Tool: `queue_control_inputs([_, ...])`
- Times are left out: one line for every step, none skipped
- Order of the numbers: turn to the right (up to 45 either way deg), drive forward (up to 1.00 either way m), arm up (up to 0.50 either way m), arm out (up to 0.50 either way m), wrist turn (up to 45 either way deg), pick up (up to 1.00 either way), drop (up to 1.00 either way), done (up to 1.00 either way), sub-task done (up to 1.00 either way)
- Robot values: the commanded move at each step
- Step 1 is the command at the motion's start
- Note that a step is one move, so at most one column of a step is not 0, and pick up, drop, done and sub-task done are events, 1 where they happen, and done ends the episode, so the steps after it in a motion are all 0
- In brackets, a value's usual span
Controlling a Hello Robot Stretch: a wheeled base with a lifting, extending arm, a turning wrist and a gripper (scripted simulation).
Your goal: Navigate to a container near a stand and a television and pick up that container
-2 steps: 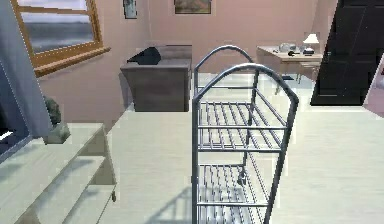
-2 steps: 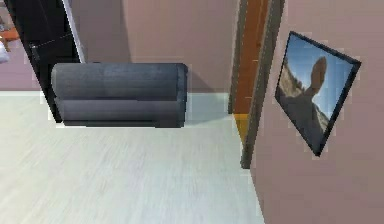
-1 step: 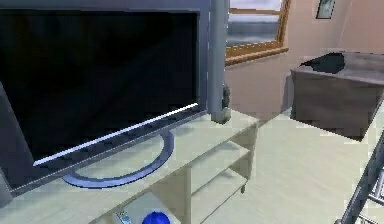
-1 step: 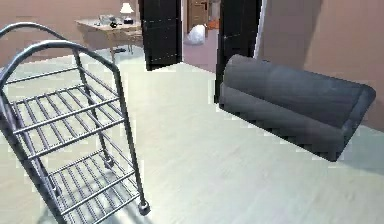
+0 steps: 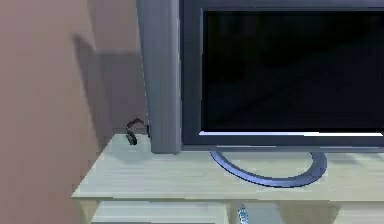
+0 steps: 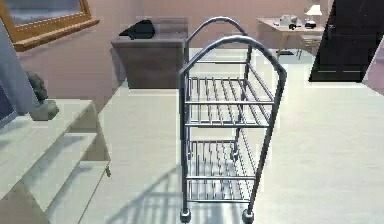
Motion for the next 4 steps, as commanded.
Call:
queue_control_inputs([-45.0,0.0,0.0,0.0,0.0,0.0,0.0,0.0,0.0])
queue_control_inputs([-12.0,0.0,0.0,0.0,0.0,0.0,0.0,0.0,0.0])
queue_control_inputs([45.0,0.0,0.0,0.0,0.0,0.0,0.0,0.0,0.0])
queue_control_inputs([18.0,0.0,0.0,0.0,0.0,0.0,0.0,0.0,0.0])
